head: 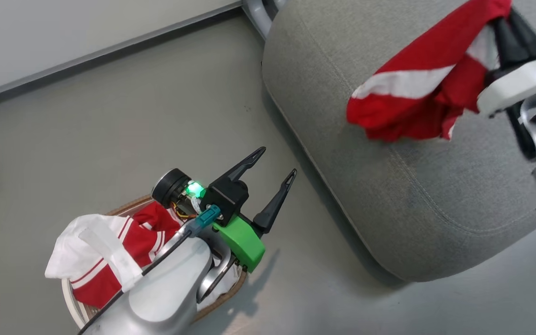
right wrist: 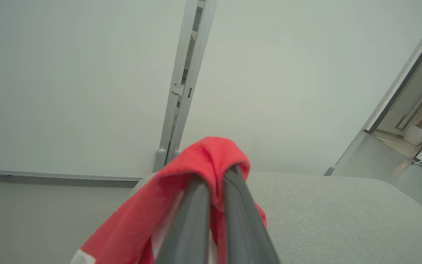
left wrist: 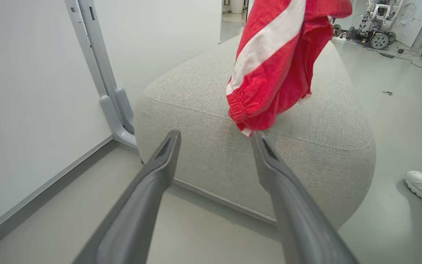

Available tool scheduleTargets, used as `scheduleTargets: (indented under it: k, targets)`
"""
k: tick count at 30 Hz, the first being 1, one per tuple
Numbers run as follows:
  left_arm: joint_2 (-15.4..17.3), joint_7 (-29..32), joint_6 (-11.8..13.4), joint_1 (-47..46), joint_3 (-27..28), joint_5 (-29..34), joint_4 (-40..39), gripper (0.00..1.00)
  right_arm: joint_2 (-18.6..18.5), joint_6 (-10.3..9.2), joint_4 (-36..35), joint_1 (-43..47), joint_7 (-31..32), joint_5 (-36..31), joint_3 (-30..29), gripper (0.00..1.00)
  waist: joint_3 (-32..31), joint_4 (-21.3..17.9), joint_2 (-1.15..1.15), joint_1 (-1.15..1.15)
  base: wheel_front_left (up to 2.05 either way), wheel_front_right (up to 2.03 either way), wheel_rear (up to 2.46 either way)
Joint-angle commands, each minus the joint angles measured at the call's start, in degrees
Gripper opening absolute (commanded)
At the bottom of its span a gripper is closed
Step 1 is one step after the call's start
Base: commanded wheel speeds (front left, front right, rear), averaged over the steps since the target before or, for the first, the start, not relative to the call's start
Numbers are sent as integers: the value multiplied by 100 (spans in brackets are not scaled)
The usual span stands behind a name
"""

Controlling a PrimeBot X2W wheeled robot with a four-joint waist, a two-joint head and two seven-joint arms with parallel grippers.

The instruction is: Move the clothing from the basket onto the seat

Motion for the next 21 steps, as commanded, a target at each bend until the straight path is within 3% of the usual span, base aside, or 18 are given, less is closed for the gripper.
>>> scheduleTargets:
  k: [1, 5, 8, 13, 17, 21]
  targets:
    - [41, -3, 32, -91, -2, 86, -53, 100, -142, -6, 77, -319, 7, 32, -78, 0, 401, 405, 0, 0, 0, 0, 0]
    - [48, -2, 32, -202, -59, 147, -174, 100, -573, -6, 332, -1134, 139, 172, -375, 0, 780, 789, 0, 0, 0, 0, 0]
    - [22, -2, 35, -311, -116, 259, -330, 100, -1133, -6, 538, -1839, 379, -8, -716, 0, 1156, 1245, 0, 0, 0, 0, 0]
    - [27, 0, 80, -417, -128, 397, -585, 100, -1623, -6, 707, -2496, 704, -200, -1295, 0, 1601, 1727, 0, 0, 0, 0, 0]
    - [99, 0, 94, -500, -140, 484, -876, 100, -1769, -6, 965, -2780, 852, -609, -1671, 0, 1979, 1962, 0, 0, 0, 0, 0]
    - [136, 2, 140, -558, -158, 565, -1129, 100, -1615, -6, 1318, -2809, 716, -1021, -2179, 0, 2226, 2113, 0, 0, 0, 0, 0]
